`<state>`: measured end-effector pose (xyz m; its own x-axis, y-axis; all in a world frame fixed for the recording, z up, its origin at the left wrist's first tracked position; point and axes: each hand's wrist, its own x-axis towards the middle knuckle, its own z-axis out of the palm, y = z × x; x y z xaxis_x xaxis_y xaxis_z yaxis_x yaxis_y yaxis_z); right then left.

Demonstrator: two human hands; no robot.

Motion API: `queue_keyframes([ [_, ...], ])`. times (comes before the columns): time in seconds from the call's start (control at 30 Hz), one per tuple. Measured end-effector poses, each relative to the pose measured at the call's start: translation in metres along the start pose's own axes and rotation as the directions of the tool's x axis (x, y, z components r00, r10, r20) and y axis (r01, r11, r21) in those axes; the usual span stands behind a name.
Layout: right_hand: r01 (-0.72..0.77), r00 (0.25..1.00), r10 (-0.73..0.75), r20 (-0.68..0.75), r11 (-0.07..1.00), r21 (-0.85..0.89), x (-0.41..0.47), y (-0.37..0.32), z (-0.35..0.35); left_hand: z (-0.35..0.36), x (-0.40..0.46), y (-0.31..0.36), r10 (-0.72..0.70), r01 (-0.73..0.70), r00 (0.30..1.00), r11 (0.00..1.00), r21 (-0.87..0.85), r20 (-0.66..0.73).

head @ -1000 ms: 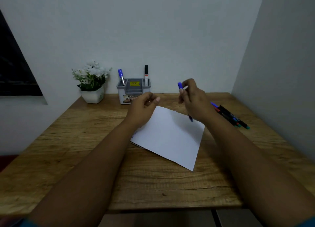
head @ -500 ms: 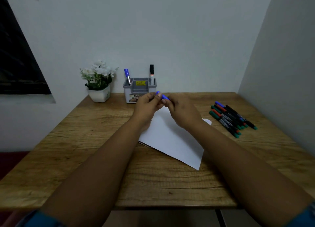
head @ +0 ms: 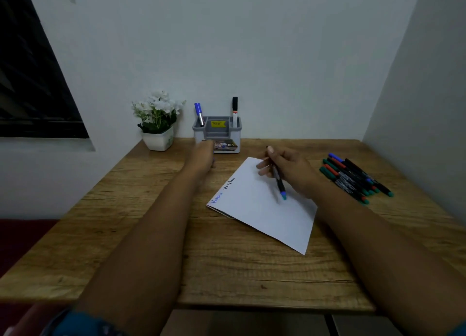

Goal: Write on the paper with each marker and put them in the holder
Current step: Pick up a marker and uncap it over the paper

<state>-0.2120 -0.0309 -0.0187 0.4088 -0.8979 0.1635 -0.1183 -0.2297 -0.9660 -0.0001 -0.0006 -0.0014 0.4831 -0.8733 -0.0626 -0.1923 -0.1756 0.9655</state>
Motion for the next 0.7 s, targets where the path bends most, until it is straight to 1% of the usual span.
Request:
queue_keyframes([
  [0.03,-0.039,0.998,0.036,0.045,0.997,0.073,0.001,0.003,0.001,0.000,0.002,-0.003,-0.014,0.014,1.000,0.999,0.029,0.003],
  [0.07,-0.055,0.995,0.047,0.093,0.995,0.082,0.002,0.006,0.000,-0.001,0.003,-0.006,-0.010,0.008,1.000,0.997,0.071,0.016],
  [0.1,-0.049,0.989,0.044,0.139,0.998,0.033,0.003,0.007,-0.001,-0.001,0.004,-0.009,0.006,-0.014,0.999,0.989,0.145,0.051],
  [0.13,-0.026,0.985,0.039,0.167,0.997,-0.077,0.005,0.009,-0.003,-0.001,0.006,-0.012,0.030,-0.051,0.996,0.969,0.243,0.090],
  [0.17,0.020,0.984,0.021,0.177,0.973,-0.232,0.004,0.009,-0.003,-0.002,0.004,-0.014,0.044,-0.083,0.991,0.939,0.334,0.122],
  [0.2,0.073,0.986,-0.002,0.168,0.906,-0.417,0.005,0.011,-0.003,-0.002,0.003,-0.017,0.047,-0.107,0.987,0.906,0.410,0.153],
  [0.23,0.126,0.984,-0.029,0.178,0.816,-0.564,0.006,0.011,-0.002,-0.003,0.002,-0.020,0.054,-0.132,0.982,0.880,0.456,0.179],
  [0.27,0.164,0.978,-0.034,0.206,0.736,-0.657,0.007,0.012,-0.001,-0.003,0.003,-0.021,0.073,-0.167,0.974,0.867,0.469,0.212],
  [0.3,0.180,0.973,-0.014,0.232,0.680,-0.711,0.007,0.011,0.001,-0.003,0.003,-0.022,0.083,-0.192,0.963,0.878,0.438,0.256],
  [0.37,0.205,0.967,-0.001,0.254,0.594,-0.778,0.007,0.009,0.005,-0.003,0.003,-0.024,0.098,-0.228,0.930,0.910,0.346,0.355],
  [0.43,0.263,0.960,-0.059,0.273,0.518,-0.814,0.005,0.004,0.006,-0.003,0.005,-0.027,0.088,-0.232,0.889,0.933,0.276,0.450],
  [0.47,0.292,0.955,-0.104,0.278,0.506,-0.812,0.004,0.002,0.006,-0.002,0.006,-0.029,0.078,-0.225,0.873,0.940,0.256,0.482],
  [0.5,0.305,0.952,-0.152,0.265,0.552,-0.776,0.002,0.000,0.006,0.000,0.007,-0.029,0.061,-0.216,0.866,0.940,0.262,0.497],
  [0.53,0.279,0.960,-0.174,0.219,0.670,-0.688,0.001,-0.001,0.008,0.001,0.007,-0.029,0.037,-0.205,0.863,0.937,0.283,0.504],
  [0.57,0.205,0.978,-0.145,0.152,0.819,-0.536,0.000,-0.002,0.011,0.002,0.006,-0.028,0.017,-0.198,0.858,0.933,0.301,0.513],
  [0.6,0.103,0.993,-0.074,0.094,0.931,-0.349,0.001,-0.001,0.015,0.002,0.002,-0.026,-0.007,-0.181,0.856,0.933,0.312,0.517],
  [0.63,0.013,0.998,-0.003,0.056,0.984,-0.179,0.003,0.001,0.019,0.003,0.000,-0.024,-0.028,-0.162,0.859,0.933,0.322,0.512],
  [0.67,-0.034,0.998,0.037,0.041,0.998,-0.062,0.006,0.004,0.023,0.004,0.000,-0.023,-0.040,-0.147,0.861,0.935,0.324,0.507],
  [0.7,-0.041,0.998,0.042,0.043,0.999,-0.019,0.008,0.007,0.026,0.005,0.000,-0.023,-0.039,-0.144,0.864,0.936,0.320,0.502],
])
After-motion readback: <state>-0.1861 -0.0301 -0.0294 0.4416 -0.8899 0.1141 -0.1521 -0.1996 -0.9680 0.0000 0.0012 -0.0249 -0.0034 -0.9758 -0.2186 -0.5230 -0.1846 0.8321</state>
